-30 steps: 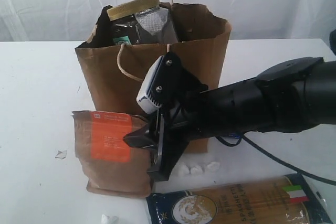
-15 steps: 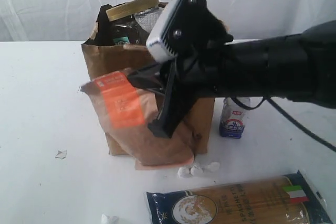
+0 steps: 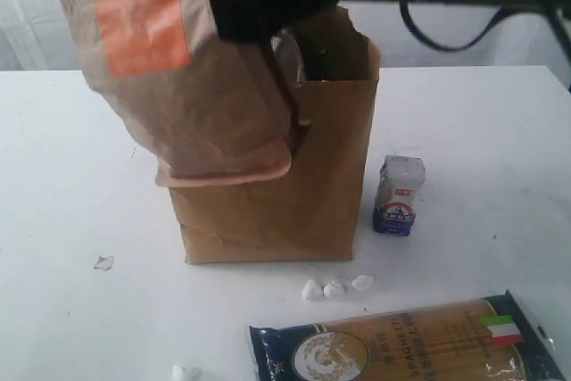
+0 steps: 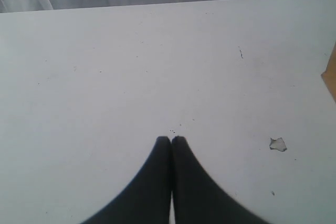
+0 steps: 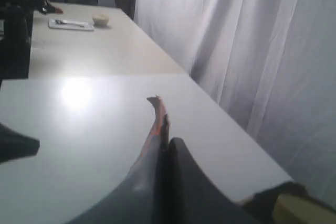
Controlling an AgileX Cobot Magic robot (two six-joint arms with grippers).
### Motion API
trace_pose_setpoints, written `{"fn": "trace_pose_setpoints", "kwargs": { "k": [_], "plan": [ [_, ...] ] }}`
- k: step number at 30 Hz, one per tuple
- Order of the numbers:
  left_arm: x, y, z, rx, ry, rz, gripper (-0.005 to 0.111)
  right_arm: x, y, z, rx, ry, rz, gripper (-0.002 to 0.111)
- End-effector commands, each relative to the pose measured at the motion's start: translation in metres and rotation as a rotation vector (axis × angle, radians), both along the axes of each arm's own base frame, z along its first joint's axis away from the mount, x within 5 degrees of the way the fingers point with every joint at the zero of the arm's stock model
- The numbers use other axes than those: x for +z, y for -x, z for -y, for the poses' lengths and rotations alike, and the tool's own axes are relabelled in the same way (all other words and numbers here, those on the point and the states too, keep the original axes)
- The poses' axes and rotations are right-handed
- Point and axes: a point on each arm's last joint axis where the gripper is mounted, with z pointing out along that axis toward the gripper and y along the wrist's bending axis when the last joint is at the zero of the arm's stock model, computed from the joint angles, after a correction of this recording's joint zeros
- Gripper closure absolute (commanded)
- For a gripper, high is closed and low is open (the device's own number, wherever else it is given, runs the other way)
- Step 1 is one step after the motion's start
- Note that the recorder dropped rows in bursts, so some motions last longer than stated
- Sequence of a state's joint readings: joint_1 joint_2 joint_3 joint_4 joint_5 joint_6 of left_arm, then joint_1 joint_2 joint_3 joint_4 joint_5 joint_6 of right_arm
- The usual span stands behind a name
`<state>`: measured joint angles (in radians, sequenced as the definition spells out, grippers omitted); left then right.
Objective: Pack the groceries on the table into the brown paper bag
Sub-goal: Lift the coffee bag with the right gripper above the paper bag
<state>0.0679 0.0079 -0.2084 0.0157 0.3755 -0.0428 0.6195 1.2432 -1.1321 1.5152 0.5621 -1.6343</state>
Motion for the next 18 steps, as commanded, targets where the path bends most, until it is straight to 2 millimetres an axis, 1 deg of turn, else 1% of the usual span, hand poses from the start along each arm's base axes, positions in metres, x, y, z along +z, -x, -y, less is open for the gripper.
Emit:
{"fn": "trace_pose_setpoints", "kwargs": {
  "k": [1, 4, 6, 8, 11, 15, 18],
  "plan": [
    [0.000, 0.000, 0.000, 0.002, 0.015, 0.013, 0.107, 0.047, 0.010, 0.005, 0.014, -0.120, 0.075, 0.108],
    [0.000, 0.000, 0.000, 0.002, 0.015, 0.013, 0.107, 0.068, 0.011, 0.009, -0.017, -0.163, 0.124, 0.108],
    [0.000, 0.000, 0.000, 0.002, 0.015, 0.013, 0.107, 0.076, 0.009, 0.012, -0.052, -0.176, 0.154, 0.108],
    [0.000, 0.000, 0.000, 0.002, 0.015, 0.013, 0.107, 0.080, 0.006, 0.015, -0.110, -0.164, 0.212, 0.108],
    [0.000, 0.000, 0.000, 0.002, 0.015, 0.013, 0.107, 0.080, -0.001, 0.018, -0.199, -0.114, 0.310, 0.108],
    [0.000, 0.000, 0.000, 0.002, 0.015, 0.013, 0.107, 0.076, -0.012, 0.018, -0.276, -0.083, 0.324, 0.108],
    [0.000, 0.000, 0.000, 0.002, 0.015, 0.013, 0.107, 0.069, -0.025, 0.018, -0.359, -0.052, 0.318, 0.108]
  ]
}}
